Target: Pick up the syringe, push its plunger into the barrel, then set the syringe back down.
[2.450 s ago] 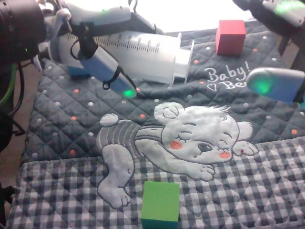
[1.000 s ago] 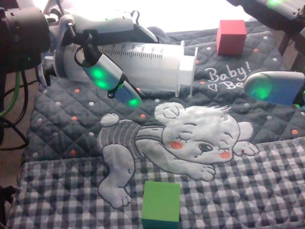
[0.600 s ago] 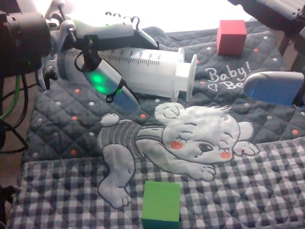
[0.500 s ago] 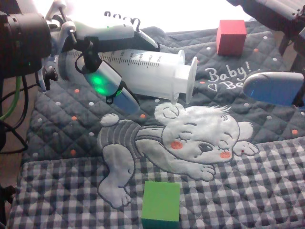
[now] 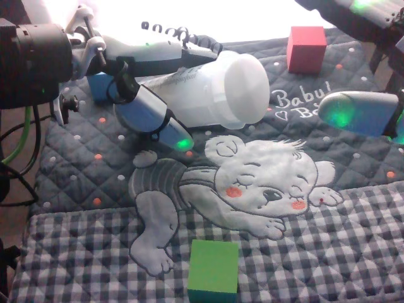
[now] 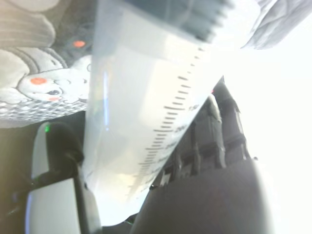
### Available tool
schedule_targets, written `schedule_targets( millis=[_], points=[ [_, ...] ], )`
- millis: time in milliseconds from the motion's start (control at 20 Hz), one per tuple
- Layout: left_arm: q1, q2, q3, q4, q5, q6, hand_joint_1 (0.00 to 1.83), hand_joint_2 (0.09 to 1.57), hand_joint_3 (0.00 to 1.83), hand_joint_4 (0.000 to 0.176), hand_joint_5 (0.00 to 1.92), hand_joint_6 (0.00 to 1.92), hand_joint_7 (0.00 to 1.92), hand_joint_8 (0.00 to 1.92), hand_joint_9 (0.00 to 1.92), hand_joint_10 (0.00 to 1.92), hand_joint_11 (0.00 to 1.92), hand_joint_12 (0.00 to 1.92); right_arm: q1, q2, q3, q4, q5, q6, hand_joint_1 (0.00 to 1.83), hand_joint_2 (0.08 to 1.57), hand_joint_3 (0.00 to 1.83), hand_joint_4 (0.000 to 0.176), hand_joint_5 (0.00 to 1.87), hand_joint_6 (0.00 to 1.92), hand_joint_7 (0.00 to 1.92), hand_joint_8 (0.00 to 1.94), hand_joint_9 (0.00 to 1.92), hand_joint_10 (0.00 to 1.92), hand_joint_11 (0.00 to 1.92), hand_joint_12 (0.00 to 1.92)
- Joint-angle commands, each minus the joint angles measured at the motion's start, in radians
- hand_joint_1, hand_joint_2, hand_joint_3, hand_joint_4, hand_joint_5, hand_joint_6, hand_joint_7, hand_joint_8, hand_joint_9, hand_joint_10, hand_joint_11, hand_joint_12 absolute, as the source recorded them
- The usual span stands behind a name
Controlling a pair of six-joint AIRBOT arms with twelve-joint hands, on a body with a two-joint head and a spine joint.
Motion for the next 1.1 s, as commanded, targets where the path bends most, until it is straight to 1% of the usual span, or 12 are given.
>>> schedule_targets(
  millis=[0, 100, 150, 200, 250, 300, 350, 650, 750, 850, 900, 1050],
  points=[
    [-0.004, -0.003, -0.003, -0.047, -0.044, -0.009, 0.61, 1.00, 0.00, 0.133, 0.05, 0.00, 0.02, 0.00, 0.01, 0.00, 0.00, 0.00, 0.015, 0.000, 0.001, 0.019, 0.120, 0.002, 0.00, 0.91, 0.00, 0.017, 0.11, 0.02, 0.10, 0.01, 0.08, 0.01, 0.00, 0.24],
    [-0.002, -0.003, -0.003, -0.045, -0.044, -0.009, 0.60, 0.96, 0.00, 0.139, 0.01, 0.00, 0.00, 0.00, 0.00, 0.00, 0.00, 0.00, 0.015, -0.001, 0.001, 0.019, 0.120, 0.002, 0.00, 0.96, 0.01, 0.000, 0.05, 0.00, 0.05, 0.00, 0.06, 0.00, 0.00, 0.22],
    [-0.001, -0.004, -0.003, -0.044, -0.044, -0.009, 0.61, 0.95, 0.00, 0.138, 0.00, 0.00, 0.00, 0.00, 0.00, 0.00, 0.00, 0.00, 0.015, -0.002, 0.002, 0.019, 0.120, 0.002, 0.00, 0.95, 0.00, 0.032, 0.13, 0.01, 0.12, 0.01, 0.10, 0.01, 0.03, 0.23],
    [0.002, -0.006, -0.003, -0.043, -0.043, -0.011, 0.62, 0.92, 0.00, 0.154, 0.00, 0.00, 0.00, 0.00, 0.00, 0.00, 0.00, 0.00, 0.015, -0.002, 0.002, 0.019, 0.120, 0.002, 0.00, 0.95, 0.00, 0.000, 0.09, 0.00, 0.09, 0.00, 0.10, 0.00, 0.02, 0.28],
    [0.003, -0.006, -0.003, -0.042, -0.043, -0.011, 0.62, 0.90, 0.00, 0.172, 0.00, 0.00, 0.00, 0.00, 0.00, 0.00, 0.00, 0.00, 0.015, -0.002, 0.002, 0.019, 0.120, 0.002, 0.00, 1.01, 0.02, 0.065, 0.11, 0.01, 0.11, 0.01, 0.09, 0.00, 0.00, 0.22],
    [0.004, -0.007, -0.002, -0.041, -0.042, -0.011, 0.60, 0.89, 0.00, 0.175, 0.00, 0.00, 0.00, 0.00, 0.00, 0.00, 0.00, 0.00, 0.015, -0.002, 0.002, 0.019, 0.120, 0.002, 0.00, 1.02, 0.02, 0.064, 0.11, 0.00, 0.10, 0.00, 0.08, 0.00, 0.00, 0.18],
    [0.005, -0.007, -0.002, -0.040, -0.041, -0.011, 0.59, 0.87, 0.00, 0.176, 0.00, 0.00, 0.00, 0.00, 0.00, 0.00, 0.00, 0.00, 0.015, -0.002, 0.002, 0.019, 0.120, 0.002, 0.00, 0.95, 0.00, 0.021, 0.08, 0.00, 0.08, 0.00, 0.07, 0.00, 0.00, 0.19],
    [0.005, 0.026, -0.034, -0.129, -0.043, -0.013, 0.41, 0.76, 0.00, 0.176, 0.00, 0.00, 0.00, 0.00, 0.00, 0.00, 0.00, 0.00, 0.015, -0.002, 0.002, 0.019, 0.121, 0.002, 0.01, 0.88, 0.00, 0.000, 0.07, 0.01, 0.04, 0.01, 0.03, 0.01, 0.04, 0.04],
    [0.005, 0.072, -0.079, -0.249, -0.054, -0.013, 0.48, 0.75, 0.00, 0.139, 0.00, 0.00, 0.00, 0.00, 0.00, 0.00, 0.00, 0.00, 0.014, -0.002, -0.001, 0.019, 0.122, 0.002, 0.00, 0.82, 0.00, 0.000, 0.09, 0.00, 0.07, 0.00, 0.07, 0.01, 0.09, 0.06],
    [0.005, 0.134, -0.137, -0.396, -0.071, -0.013, 0.47, 0.76, 0.00, 0.138, 0.00, 0.00, 0.00, 0.00, 0.00, 0.00, 0.00, 0.00, 0.014, -0.002, -0.002, 0.019, 0.122, 0.002, 0.00, 0.92, 0.02, 0.065, 0.02, 0.00, 0.02, 0.00, 0.03, 0.00, 0.04, 0.05],
    [0.004, 0.165, -0.164, -0.451, -0.083, -0.013, 0.47, 0.78, 0.00, 0.148, 0.00, 0.00, 0.00, 0.00, 0.00, 0.00, 0.00, 0.00, 0.014, -0.002, -0.002, 0.019, 0.123, 0.002, 0.00, 1.29, 0.06, 0.154, 0.03, 0.00, 0.01, 0.00, 0.01, 0.00, 0.01, 0.01],
    [0.007, 0.217, -0.212, -0.551, -0.126, -0.013, 0.41, 0.81, 0.01, 0.152, 0.00, 0.00, 0.00, 0.00, 0.00, 0.00, 0.00, 0.00, 0.014, -0.002, -0.002, 0.019, 0.124, 0.002, 0.00, 1.41, 0.01, 0.173, 0.00, 0.00, 0.00, 0.00, 0.00, 0.00, 0.00, 0.00]
  ],
)
